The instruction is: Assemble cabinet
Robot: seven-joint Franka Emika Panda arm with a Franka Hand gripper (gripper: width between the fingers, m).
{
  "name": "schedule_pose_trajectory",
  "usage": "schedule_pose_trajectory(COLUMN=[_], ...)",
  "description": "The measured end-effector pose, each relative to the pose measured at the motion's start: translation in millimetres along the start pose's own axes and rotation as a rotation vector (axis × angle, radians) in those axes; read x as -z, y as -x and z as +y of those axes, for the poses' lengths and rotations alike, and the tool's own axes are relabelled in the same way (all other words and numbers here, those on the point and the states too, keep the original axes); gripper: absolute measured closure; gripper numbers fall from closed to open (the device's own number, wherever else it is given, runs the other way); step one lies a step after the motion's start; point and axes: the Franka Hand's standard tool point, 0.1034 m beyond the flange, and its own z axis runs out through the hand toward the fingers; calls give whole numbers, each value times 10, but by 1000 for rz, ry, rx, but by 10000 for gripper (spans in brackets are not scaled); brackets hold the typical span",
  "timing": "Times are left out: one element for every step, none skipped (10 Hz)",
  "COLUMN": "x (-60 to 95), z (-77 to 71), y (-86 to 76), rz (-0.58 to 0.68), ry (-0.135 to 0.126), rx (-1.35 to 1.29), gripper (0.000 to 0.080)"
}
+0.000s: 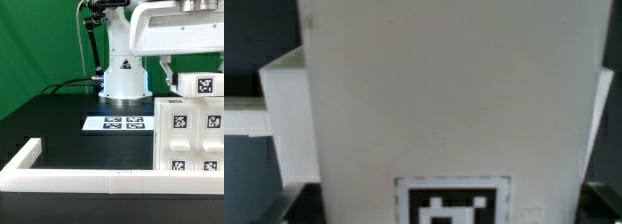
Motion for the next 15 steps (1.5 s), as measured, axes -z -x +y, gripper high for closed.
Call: schedule_pose_trajectory(x=[0,1,2,3,2,4,4,4,3,2,2,5,8,12,13], z=[-19,-54,-51,-52,-51,-54,-54,-53,-51,-54,-55,-68,-82,-94,-98], y=[1,34,44,41,43,43,38,37,37,38,38,38,38,36,35], rz=[10,22,32,37,44,49,50,47,47,43,42,36,34,27,18], ry=[-2,-6,-11,-14,-19,-24,-30,-37,-38,-43,-45,-54,-57,-67,-76], rx=[-124,-271,-373,-475,-568,-666,-756,-830,-858,-961,-1008,-1116,-1206,-1299,-1394], gripper=[238,238,238,238,238,238,238,238,238,238,238,238,238,238,238])
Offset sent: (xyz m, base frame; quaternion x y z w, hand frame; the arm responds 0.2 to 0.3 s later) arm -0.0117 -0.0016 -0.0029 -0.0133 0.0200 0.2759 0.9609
